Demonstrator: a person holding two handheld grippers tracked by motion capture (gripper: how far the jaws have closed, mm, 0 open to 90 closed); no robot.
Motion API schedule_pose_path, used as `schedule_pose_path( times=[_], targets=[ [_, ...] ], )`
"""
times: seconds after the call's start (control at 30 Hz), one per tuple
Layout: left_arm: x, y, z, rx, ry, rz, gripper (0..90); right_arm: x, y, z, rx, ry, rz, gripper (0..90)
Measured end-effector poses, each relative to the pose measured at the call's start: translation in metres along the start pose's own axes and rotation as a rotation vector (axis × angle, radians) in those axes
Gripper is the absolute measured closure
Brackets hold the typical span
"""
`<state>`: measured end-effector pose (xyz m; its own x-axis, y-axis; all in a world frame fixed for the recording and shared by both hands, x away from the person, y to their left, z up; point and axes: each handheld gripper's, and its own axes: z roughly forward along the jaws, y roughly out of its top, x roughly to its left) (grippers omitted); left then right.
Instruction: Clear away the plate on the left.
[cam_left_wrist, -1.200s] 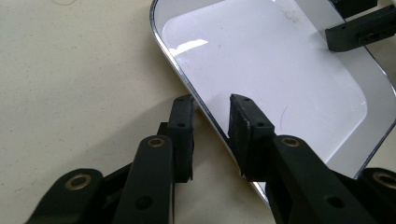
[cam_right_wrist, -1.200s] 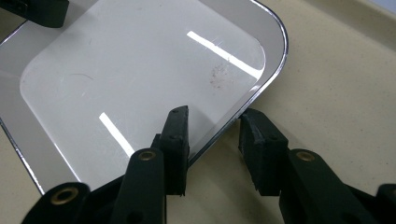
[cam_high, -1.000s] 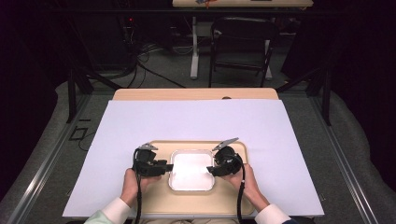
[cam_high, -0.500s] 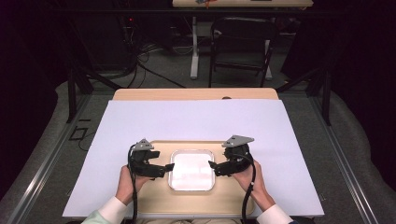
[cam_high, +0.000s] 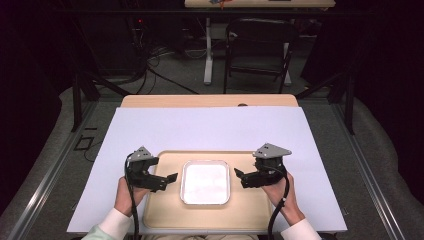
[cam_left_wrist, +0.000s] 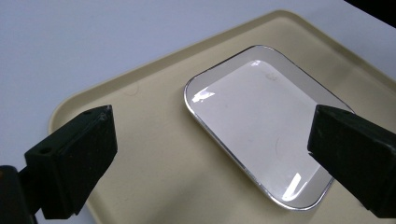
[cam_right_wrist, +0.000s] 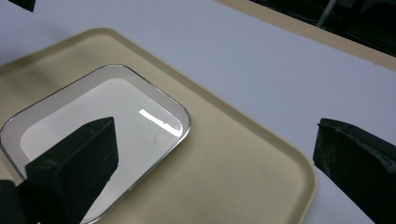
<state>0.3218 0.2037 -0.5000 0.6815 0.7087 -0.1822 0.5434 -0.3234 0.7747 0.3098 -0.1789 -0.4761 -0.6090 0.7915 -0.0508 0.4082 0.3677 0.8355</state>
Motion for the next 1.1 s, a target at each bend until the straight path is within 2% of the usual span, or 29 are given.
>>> schedule_pose_path(
  times=[0.1, 0.27, 0.33, 0.43, 0.57, 0.67, 0.7, 0.9, 0.97, 1.1],
  targets=[
    [0.002, -0.002, -0.008, -0.019, 0.020, 0.013, 0.2, -0.004, -0.001, -0.006, -0.019, -0.012, 0.000, 0.0],
    [0.007, -0.007, -0.019, -0.060, 0.040, 0.010, 0.1, -0.010, -0.004, -0.016, -0.057, -0.029, -0.004, 0.0],
    [0.009, -0.009, -0.023, -0.083, 0.034, 0.011, 0.1, -0.012, -0.005, -0.020, -0.070, -0.042, -0.011, 0.0],
    [0.014, -0.014, -0.028, -0.119, 0.010, -0.008, 0.1, -0.014, -0.006, -0.025, -0.076, -0.057, -0.020, 0.0],
    [0.019, -0.019, -0.037, -0.159, 0.028, -0.010, 0.1, -0.016, -0.009, -0.031, -0.093, -0.073, -0.009, 0.0],
    [0.021, -0.021, -0.041, -0.170, 0.035, -0.011, 0.1, -0.018, -0.010, -0.034, -0.097, -0.084, -0.003, 0.0],
    [0.023, -0.023, -0.045, -0.179, 0.050, -0.012, 0.1, -0.019, -0.012, -0.036, -0.098, -0.091, 0.002, 0.0],
    [0.029, -0.032, -0.057, -0.206, 0.080, -0.039, 0.1, -0.022, -0.020, -0.046, -0.106, -0.121, 0.012, 0.0],
    [0.031, -0.035, -0.061, -0.216, 0.074, -0.043, 0.1, -0.024, -0.024, -0.049, -0.107, -0.128, 0.020, 0.0],
    [0.034, -0.042, -0.066, -0.220, 0.089, -0.055, 0.1, -0.027, -0.031, -0.054, -0.086, -0.141, 0.033, 0.0]
  ],
)
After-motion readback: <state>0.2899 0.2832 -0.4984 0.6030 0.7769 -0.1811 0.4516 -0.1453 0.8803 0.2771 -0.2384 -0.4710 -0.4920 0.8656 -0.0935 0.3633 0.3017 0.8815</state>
